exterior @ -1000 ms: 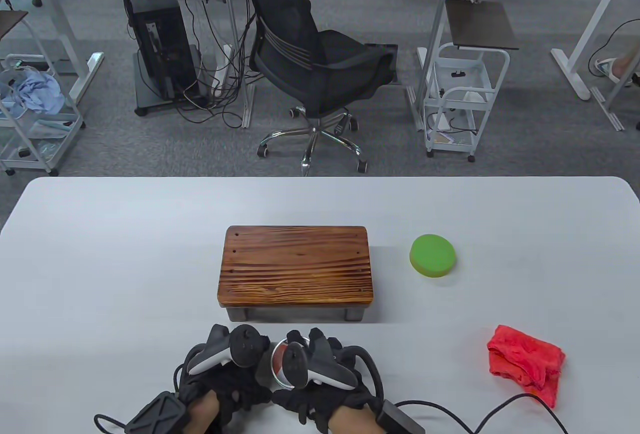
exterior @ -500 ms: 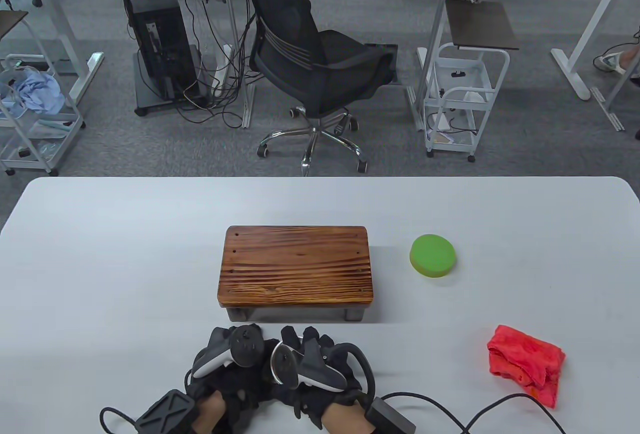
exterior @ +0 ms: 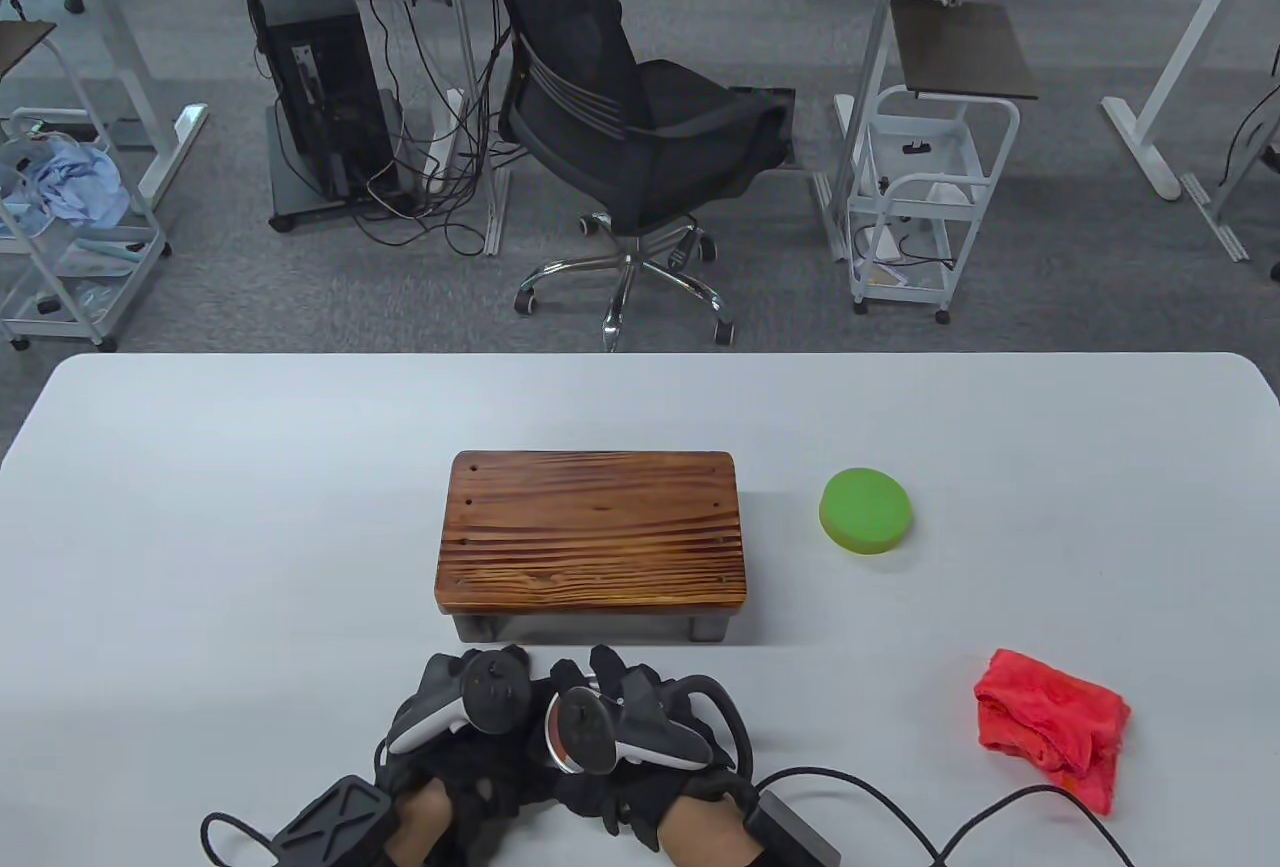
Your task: Dip and apply wood wax on stool
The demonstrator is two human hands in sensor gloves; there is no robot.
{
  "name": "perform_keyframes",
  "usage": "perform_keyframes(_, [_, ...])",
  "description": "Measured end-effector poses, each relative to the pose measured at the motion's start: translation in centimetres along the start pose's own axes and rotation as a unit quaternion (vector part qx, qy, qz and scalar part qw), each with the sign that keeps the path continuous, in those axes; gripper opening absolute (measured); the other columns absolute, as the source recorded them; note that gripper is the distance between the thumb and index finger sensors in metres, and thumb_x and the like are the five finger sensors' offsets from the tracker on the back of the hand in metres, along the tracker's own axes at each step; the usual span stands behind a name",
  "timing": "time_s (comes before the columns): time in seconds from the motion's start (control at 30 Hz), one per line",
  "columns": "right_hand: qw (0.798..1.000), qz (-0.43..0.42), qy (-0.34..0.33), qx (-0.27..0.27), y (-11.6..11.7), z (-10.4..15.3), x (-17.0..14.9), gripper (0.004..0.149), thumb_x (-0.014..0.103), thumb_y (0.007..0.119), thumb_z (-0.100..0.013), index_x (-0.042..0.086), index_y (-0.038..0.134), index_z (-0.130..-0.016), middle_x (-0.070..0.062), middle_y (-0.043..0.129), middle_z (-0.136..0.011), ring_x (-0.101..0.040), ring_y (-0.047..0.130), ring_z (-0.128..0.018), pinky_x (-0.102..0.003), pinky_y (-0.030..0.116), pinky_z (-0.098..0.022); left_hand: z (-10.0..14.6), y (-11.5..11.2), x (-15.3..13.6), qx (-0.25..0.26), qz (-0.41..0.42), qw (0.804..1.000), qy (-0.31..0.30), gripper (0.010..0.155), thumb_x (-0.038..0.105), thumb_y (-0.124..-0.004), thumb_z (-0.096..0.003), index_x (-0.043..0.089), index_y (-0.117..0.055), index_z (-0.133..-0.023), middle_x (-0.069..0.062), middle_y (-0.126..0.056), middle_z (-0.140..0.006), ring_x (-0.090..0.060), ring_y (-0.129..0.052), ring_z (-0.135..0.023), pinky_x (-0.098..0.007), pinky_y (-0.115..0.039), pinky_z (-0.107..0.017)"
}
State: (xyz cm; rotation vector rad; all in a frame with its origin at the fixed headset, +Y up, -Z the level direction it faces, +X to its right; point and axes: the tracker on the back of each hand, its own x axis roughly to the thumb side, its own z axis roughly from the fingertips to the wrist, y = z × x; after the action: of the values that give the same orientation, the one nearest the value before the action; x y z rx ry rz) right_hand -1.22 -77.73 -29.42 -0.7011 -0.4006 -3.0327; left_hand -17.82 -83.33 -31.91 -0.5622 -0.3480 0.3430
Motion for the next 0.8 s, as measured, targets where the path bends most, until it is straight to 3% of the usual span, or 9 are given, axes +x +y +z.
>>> perform_keyframes(0.1, [0.998,0.007,0.061,0.027,0.0,0.2,0.3,0.095,0.078,0.073,-0.048,0.024,0.028,-0.111,-0.016,0.033,-0.114,-0.048,0.064,-0.095,-0.061,0.075,-0.061,0.0,0.0,0.0,-0.001,0.000,1.000,0.000,0.085,0.063,-0.082,-0.0478,0.036,-0.028,-0.108,-0.022,0.007,-0.115,-0.059,0.010,-0.093,-0.083,-0.008,-0.057])
perform_keyframes(0.2, [0.996,0.017,0.082,0.039,0.0,0.2,0.7,0.093,0.078,0.072,-0.049,0.024,0.026,-0.109,-0.016,0.033,-0.113,-0.047,0.066,-0.092,-0.059,0.077,-0.060,0.0,-0.1,0.1,0.002,-0.007,1.000,0.003,0.085,0.063,-0.082,-0.0479,0.037,-0.028,-0.108,-0.021,0.007,-0.115,-0.059,0.010,-0.094,-0.083,-0.008,-0.057])
perform_keyframes(0.3, [0.996,0.012,0.080,0.032,0.0,0.0,0.9,0.088,0.072,0.074,-0.051,0.021,0.030,-0.108,-0.016,0.038,-0.110,-0.044,0.070,-0.088,-0.055,0.079,-0.059,0.0,-0.1,0.1,0.002,-0.006,1.000,0.003,0.084,0.062,-0.082,-0.0480,0.038,-0.029,-0.108,-0.021,0.007,-0.115,-0.059,0.010,-0.094,-0.083,-0.008,-0.057])
perform_keyframes(0.6, [0.995,0.084,0.059,0.003,-0.1,-0.1,1.6,0.086,0.072,0.073,-0.047,0.020,0.039,-0.106,-0.016,0.049,-0.106,-0.046,0.085,-0.079,-0.051,0.086,-0.056,-0.1,-0.3,0.2,0.008,-0.003,1.000,0.002,0.083,0.061,-0.083,-0.0485,0.037,-0.030,-0.108,-0.021,0.005,-0.116,-0.059,0.009,-0.094,-0.083,-0.009,-0.057])
perform_keyframes(0.8, [0.995,0.101,0.004,0.007,-0.1,-0.1,1.4,0.085,0.070,0.075,-0.046,0.021,0.039,-0.107,-0.014,0.046,-0.108,-0.050,0.083,-0.083,-0.054,0.085,-0.059,-0.1,-0.4,0.3,0.004,-0.003,1.000,-0.001,0.085,0.061,-0.084,-0.0476,0.037,-0.030,-0.109,-0.021,0.005,-0.115,-0.059,0.009,-0.094,-0.083,-0.008,-0.057])
